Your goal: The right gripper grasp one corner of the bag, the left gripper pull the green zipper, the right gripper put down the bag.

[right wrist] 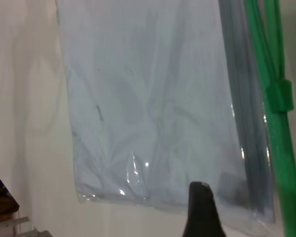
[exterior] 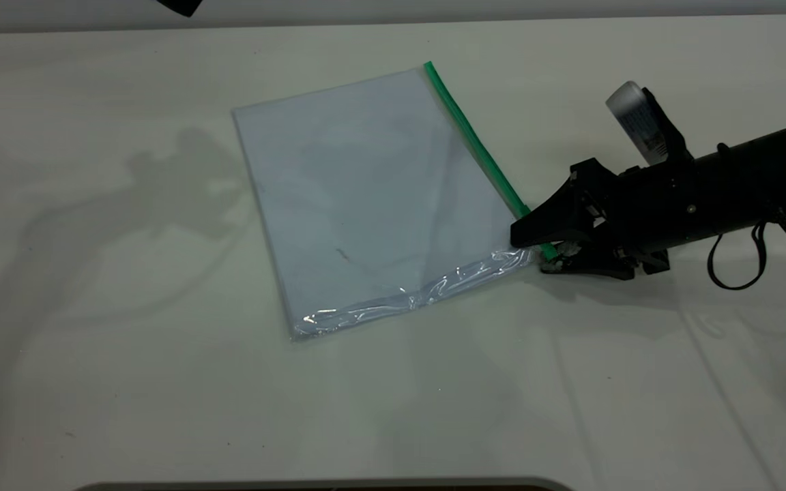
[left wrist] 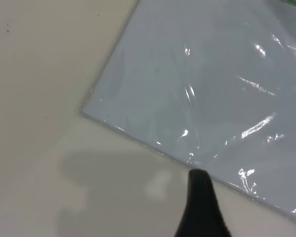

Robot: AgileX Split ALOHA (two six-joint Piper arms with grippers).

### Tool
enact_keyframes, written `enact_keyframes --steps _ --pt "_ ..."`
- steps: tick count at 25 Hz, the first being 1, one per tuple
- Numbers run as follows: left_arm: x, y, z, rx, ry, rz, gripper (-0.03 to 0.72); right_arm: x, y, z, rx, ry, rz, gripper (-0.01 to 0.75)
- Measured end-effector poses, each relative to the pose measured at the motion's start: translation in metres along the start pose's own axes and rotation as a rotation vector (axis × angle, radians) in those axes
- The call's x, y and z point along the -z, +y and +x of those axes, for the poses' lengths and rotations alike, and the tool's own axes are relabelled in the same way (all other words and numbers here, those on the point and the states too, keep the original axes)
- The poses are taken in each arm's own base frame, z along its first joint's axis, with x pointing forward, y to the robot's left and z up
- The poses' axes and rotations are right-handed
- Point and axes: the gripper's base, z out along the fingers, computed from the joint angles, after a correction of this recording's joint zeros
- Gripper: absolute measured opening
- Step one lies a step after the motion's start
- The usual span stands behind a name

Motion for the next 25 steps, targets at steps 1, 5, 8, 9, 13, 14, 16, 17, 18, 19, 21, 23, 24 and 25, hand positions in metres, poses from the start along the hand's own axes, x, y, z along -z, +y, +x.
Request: enact_keyframes --steps 1,5,8,9,13,14,16,17,18,19,21,23,24,25 --pt "0.0 0.0 0.0 0.001 -0.001 0.0 0.59 -0.002 0.001 0.001 0.002 0.005 -0.008 0.557" --pt "0.0 0.0 0.0 0.003 -0.002 0.0 0.59 -0.014 0.008 0.003 0.031 0.031 -0.03 0.541" --pt "0.0 0.0 0.0 0.005 -0.004 0.001 0.59 -0.021 0.014 0.0 0.064 0.037 -0.031 0.517" --pt "0.0 0.0 0.0 0.006 -0.004 0.001 0.59 -0.022 0.015 -0.001 0.07 0.036 -0.031 0.5" --pt "0.0 0.0 0.0 0.006 -0.004 0.001 0.59 -0.023 0.016 -0.005 0.08 0.028 -0.027 0.351" --pt "0.0 0.0 0.0 0.006 -0.004 0.001 0.59 -0.023 0.016 -0.005 0.08 0.028 -0.025 0.289" --pt "0.0 0.0 0.0 0.006 -0.004 0.001 0.59 -0.023 0.016 -0.005 0.081 0.028 -0.028 0.153" --pt "0.0 0.0 -0.001 0.006 -0.006 -0.001 0.59 -0.023 0.017 -0.005 0.082 0.028 -0.037 0.081" --pt "0.0 0.001 -0.001 0.005 -0.008 -0.006 0.59 -0.023 0.018 -0.005 0.081 0.028 -0.047 0.042" --pt "0.0 0.001 -0.001 0.005 -0.009 -0.009 0.59 -0.023 0.018 -0.005 0.082 0.027 -0.053 0.034" --pt "0.0 0.002 -0.001 0.005 -0.015 -0.021 0.59 -0.02 0.021 -0.008 0.101 0.024 -0.059 0.034" --pt "0.0 0.003 -0.002 0.005 -0.02 -0.03 0.59 -0.013 0.026 -0.017 0.155 0.022 -0.048 0.034" --pt "0.0 0.003 -0.002 0.004 -0.021 -0.033 0.59 -0.008 0.03 -0.024 0.195 0.021 -0.026 0.034" --pt "0.0 0.003 -0.002 0.0 -0.022 -0.035 0.59 -0.003 0.033 -0.031 0.229 0.017 0.006 0.034"
